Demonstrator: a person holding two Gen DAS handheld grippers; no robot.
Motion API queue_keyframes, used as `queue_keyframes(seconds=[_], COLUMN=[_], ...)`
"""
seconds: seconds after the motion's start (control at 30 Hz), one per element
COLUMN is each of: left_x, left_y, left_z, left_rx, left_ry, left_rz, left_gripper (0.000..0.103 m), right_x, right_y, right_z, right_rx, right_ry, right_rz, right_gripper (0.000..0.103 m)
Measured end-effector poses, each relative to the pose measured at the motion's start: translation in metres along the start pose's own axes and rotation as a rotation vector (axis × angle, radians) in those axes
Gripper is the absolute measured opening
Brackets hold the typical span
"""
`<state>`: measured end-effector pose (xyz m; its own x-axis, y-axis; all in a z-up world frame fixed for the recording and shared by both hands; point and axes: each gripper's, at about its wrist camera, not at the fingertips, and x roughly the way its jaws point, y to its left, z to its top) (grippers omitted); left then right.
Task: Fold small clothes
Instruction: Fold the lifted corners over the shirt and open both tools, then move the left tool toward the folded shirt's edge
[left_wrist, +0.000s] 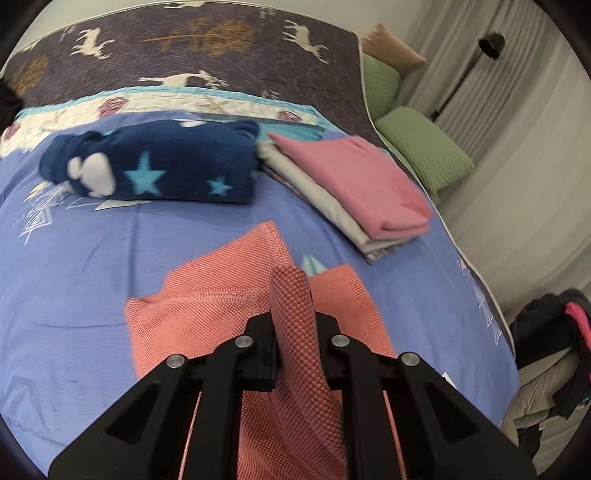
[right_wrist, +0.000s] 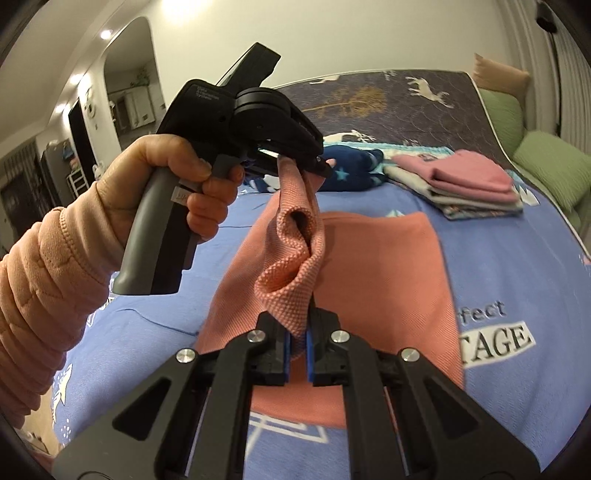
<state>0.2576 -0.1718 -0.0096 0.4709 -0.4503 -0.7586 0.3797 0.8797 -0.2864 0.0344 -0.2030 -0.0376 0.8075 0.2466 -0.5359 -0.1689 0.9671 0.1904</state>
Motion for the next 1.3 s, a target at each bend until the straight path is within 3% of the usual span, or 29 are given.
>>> queue_keyframes(seconds=[0.37, 0.57, 0.6, 0.67, 0.77, 0.97, 1.13, 1.3], left_x=[0.050, 0.076, 0.078, 0.078, 0.056, -0.034, -0.086, -0.105], left_y=[-0.073, -0.099, -0.101, -0.106, -0.115, -0.111, -0.077, -0.049], left_z=[-0.013, -0.025, -0.026, -0.029, -0.036, -0.076, -0.149, -0.216], left_rx=[0.157, 0.260, 0.272, 0.292, 0.336, 0.421, 0.421, 0.410], left_ry=[0.074, 0.105, 0.110, 0.111, 0.065, -0.142, -0.185, -0.133], left_rz=[0.037, 0.107, 0.117, 0.125, 0.123, 0.169, 0.252, 0.326], left_gripper=[0.010, 0.011, 0.012, 0.027, 0.048, 0.074, 0.080, 0.080], right_x=[-0.018, -0.023, -0.022, -0.020, -0.015, -0.009, -0.011, -0.009], right_y=[-0.050, -0.065, -0.068, -0.073, -0.084, -0.104, -0.105, -0.112], right_z=[-0.022, -0.037, -0.038, -0.042, -0.047, -0.057, -0.059, -0.055], right_rx=[0.142, 0.202, 0.209, 0.228, 0.277, 0.389, 0.390, 0.403], right_ry=[0.024, 0.051, 0.057, 0.073, 0.114, 0.178, 0.181, 0.189], right_rz=[-0.015, -0.010, -0.008, 0.001, 0.037, 0.105, 0.109, 0.127], right_gripper=[0.006, 0.006, 0.006, 0.006, 0.006, 0.010, 0.010, 0.010])
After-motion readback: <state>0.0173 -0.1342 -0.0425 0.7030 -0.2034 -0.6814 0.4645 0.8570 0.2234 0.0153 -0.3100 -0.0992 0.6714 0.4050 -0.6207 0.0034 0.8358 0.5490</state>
